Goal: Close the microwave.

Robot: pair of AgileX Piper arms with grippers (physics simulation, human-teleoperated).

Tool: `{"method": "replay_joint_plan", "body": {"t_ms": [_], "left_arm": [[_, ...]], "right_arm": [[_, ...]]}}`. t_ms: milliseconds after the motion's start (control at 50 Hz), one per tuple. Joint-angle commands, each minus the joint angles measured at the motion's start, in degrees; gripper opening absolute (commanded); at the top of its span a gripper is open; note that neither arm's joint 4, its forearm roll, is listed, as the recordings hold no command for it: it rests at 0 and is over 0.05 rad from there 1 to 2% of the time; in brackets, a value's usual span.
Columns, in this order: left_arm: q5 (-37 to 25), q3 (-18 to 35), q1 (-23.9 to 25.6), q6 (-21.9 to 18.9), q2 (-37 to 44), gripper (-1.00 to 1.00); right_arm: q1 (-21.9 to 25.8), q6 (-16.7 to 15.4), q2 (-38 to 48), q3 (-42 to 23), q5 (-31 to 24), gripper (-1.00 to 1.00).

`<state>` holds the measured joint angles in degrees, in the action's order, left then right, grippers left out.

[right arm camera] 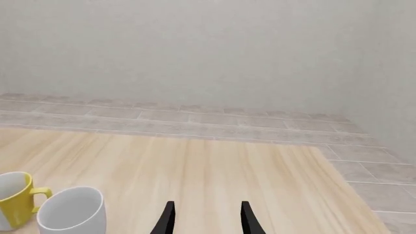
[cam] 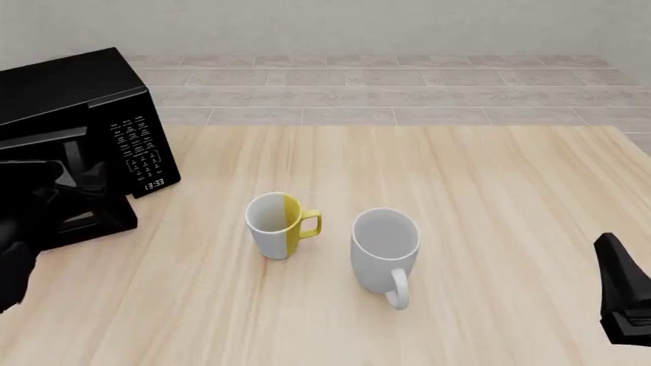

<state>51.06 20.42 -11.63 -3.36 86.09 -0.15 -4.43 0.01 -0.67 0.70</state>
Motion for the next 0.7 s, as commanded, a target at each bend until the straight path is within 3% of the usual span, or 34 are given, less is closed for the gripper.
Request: {"method": "replay_joint_plan", "body": {"t_ms": [20,700], "left_arm": [[-1.58,3.46,-2.02,-1.35,2.71,1.00],[-2.16,6.35,-3.67,-1.42,5.55,1.00]], "right_arm": [[-0.11,-0.11,0.00,-0.13,-0.07,1.00],[-0.11,-0.02,0.00,-0.18,-0.09,1.00]]}}
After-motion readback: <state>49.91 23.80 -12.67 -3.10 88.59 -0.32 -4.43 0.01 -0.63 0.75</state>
